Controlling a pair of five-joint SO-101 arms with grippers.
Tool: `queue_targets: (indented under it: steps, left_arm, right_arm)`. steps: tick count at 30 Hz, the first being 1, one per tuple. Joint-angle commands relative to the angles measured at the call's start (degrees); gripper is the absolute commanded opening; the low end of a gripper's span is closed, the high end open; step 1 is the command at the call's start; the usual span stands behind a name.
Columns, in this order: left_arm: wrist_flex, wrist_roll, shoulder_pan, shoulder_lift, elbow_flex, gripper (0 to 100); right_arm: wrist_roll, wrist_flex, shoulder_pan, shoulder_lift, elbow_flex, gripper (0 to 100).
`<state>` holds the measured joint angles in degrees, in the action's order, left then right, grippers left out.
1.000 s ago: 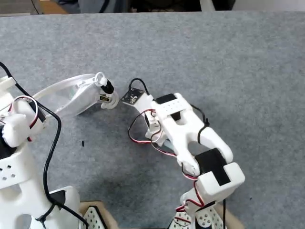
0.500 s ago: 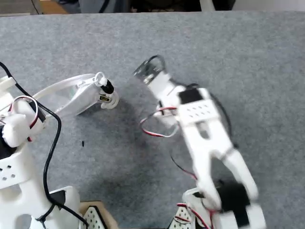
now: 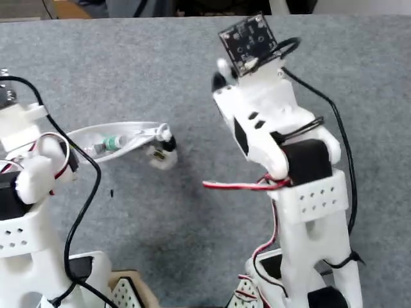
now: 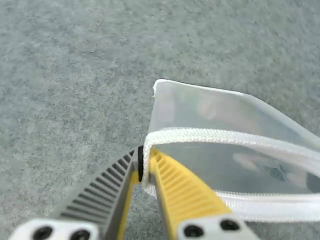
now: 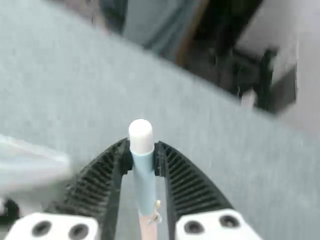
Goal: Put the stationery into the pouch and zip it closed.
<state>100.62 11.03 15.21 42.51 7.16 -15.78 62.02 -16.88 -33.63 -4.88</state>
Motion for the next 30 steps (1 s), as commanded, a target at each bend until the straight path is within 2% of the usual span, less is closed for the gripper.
queue_targets:
  steps: [1,4,7,16,24,30]
  left_arm:
    - [0.35,-0.79,-3.91,3.08,-2.07,3]
    - [0.35,-0.88,-7.16,7.12,-0.31,3]
    - [0.35,-0.97,-7.34,8.79,1.1,3]
    - [0.26,-0.97,-6.99,8.88,1.36,3]
    - [0.18,-0.97,-4.44,9.05,1.27,3]
    - [0.09,-0.97,-4.35,9.05,1.27,3]
  right_arm:
    - [1.14,1.49,-4.92,0.13,10.42,1.2]
    - [5.71,2.9,-9.14,0.57,17.71,1.2]
    - [10.2,2.9,-13.63,0.57,23.16,1.2]
    - [10.29,3.08,-29.89,-0.04,28.26,1.2]
    - [1.58,1.67,-34.73,-2.51,17.8,1.2]
    - [1.32,-8.18,-34.81,-4.7,8.4,1.2]
